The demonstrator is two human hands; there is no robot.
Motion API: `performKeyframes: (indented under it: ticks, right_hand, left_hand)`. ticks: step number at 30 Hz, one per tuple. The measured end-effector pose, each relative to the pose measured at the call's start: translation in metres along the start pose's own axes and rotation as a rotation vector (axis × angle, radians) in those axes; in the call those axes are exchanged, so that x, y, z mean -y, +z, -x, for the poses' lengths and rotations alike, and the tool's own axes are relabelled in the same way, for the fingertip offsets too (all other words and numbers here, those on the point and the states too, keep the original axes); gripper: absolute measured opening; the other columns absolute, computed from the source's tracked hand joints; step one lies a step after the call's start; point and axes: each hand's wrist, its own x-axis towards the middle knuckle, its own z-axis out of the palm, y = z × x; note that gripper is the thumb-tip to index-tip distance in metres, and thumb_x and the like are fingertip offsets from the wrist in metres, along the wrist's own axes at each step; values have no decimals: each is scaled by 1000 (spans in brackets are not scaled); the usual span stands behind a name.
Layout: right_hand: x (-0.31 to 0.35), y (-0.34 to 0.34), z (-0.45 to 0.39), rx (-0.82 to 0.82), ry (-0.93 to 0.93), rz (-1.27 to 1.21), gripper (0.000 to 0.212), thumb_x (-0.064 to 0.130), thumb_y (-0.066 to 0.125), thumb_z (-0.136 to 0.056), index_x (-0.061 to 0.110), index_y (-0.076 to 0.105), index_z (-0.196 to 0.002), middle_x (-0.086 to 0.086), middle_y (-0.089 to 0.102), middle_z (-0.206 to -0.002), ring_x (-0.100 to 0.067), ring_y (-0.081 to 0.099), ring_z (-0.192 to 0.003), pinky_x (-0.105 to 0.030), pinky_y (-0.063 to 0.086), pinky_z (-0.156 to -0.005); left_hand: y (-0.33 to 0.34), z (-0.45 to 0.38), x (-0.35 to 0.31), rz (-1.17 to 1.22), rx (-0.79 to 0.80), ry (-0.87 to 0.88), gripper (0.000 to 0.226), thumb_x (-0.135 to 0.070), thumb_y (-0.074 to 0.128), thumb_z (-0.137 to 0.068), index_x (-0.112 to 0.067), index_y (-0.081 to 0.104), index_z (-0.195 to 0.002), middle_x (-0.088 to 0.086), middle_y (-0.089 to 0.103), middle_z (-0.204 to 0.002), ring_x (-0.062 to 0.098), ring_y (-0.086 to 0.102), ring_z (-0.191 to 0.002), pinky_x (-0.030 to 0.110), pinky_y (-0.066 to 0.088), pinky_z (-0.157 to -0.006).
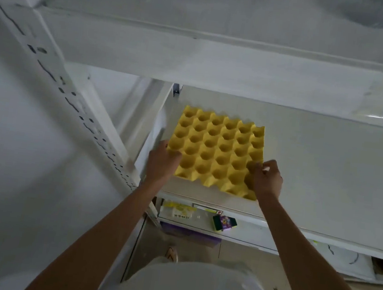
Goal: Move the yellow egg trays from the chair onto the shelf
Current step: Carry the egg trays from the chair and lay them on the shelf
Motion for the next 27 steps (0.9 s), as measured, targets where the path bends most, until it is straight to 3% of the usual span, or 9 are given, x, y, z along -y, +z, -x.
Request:
performKeyframes:
  ticks: [4, 7, 12, 15, 18, 20, 23, 25, 27]
  right_hand:
    - [29, 28, -21, -18, -26, 106, 17, 31, 49, -101, 18, 58, -108, -3, 61, -90, -31, 61, -83, -35, 48, -66]
    - [41, 44, -32, -5, -16, 173, 15, 27, 47, -99, 18, 57, -106, -3, 59, -91, -30, 57, -82, -31, 42, -62]
    - [47, 57, -34, 66, -15, 240, 16, 24, 49, -101, 17, 54, -114, -4, 60, -97, -28, 58, -86, -37, 48, -68]
    - [48, 60, -34, 80, -43, 243, 16, 23, 49, -100, 16, 54, -114, -3, 60, -95, -27, 58, -85, -37, 48, -67]
    - [49, 59, -37, 94, -54, 258, 17, 25, 48, -100, 18, 54, -115, -4, 63, -98, -25, 60, -83, -35, 49, -65]
    - [47, 58, -39, 99, -68, 279, 21, 29, 49, -101, 18, 54, -118, -5, 66, -104, -24, 60, -83, -34, 49, -65]
    - [47, 51, -37, 62, -147, 285, 39, 40, 56, -96, 16, 50, -126, -7, 65, -119, -27, 60, -94, -35, 45, -69]
    - [47, 43, -36, 45, -308, 336, 50, 42, 57, -93, 15, 47, -135, -8, 58, -130, -29, 57, -114, -38, 48, -75]
    - [49, 33, -38, 63, -529, 436, 54, 39, 55, -94, 12, 47, -140, -11, 54, -135, -31, 52, -122, -43, 50, -87]
  left_hand:
    - [-5, -35, 3, -7, -4, 71, 43, -54, 58, -86, -23, 55, -117, -12, 62, -94, 12, 65, -85, 27, 46, -62]
    - [-3, -52, 10, -35, -8, 5, 39, -41, 57, -82, -18, 56, -113, -6, 61, -91, 26, 67, -93, 38, 54, -73]
    - [-4, -64, 17, -70, -10, -44, 68, -37, 55, -81, -8, 47, -143, 14, 58, -135, 36, 58, -124, 54, 51, -102]
    - [-3, -71, 22, -72, -30, -22, 61, -30, 57, -87, -9, 46, -143, 13, 58, -135, 37, 59, -125, 42, 48, -89]
    - [-2, -75, 25, -109, -35, -3, 60, -28, 57, -89, -7, 43, -144, 15, 59, -134, 39, 60, -123, 42, 49, -84]
    - [-2, -72, 27, -177, -37, 40, 69, -30, 59, -90, -6, 37, -151, 17, 54, -145, 40, 55, -132, 50, 52, -97]
    - [0, -63, 24, -336, -33, 97, 87, -40, 58, -95, -4, 19, -163, 19, 28, -167, 38, 31, -154, 53, 32, -122]
    - [4, -54, 20, -443, -48, 134, 91, -49, 56, -96, -3, 16, -164, 20, 19, -171, 37, 22, -158, 53, 23, -126]
    - [11, -40, 15, -557, -84, 190, 87, -50, 55, -97, -2, 22, -162, 21, 24, -169, 37, 25, -156, 56, 22, -126]
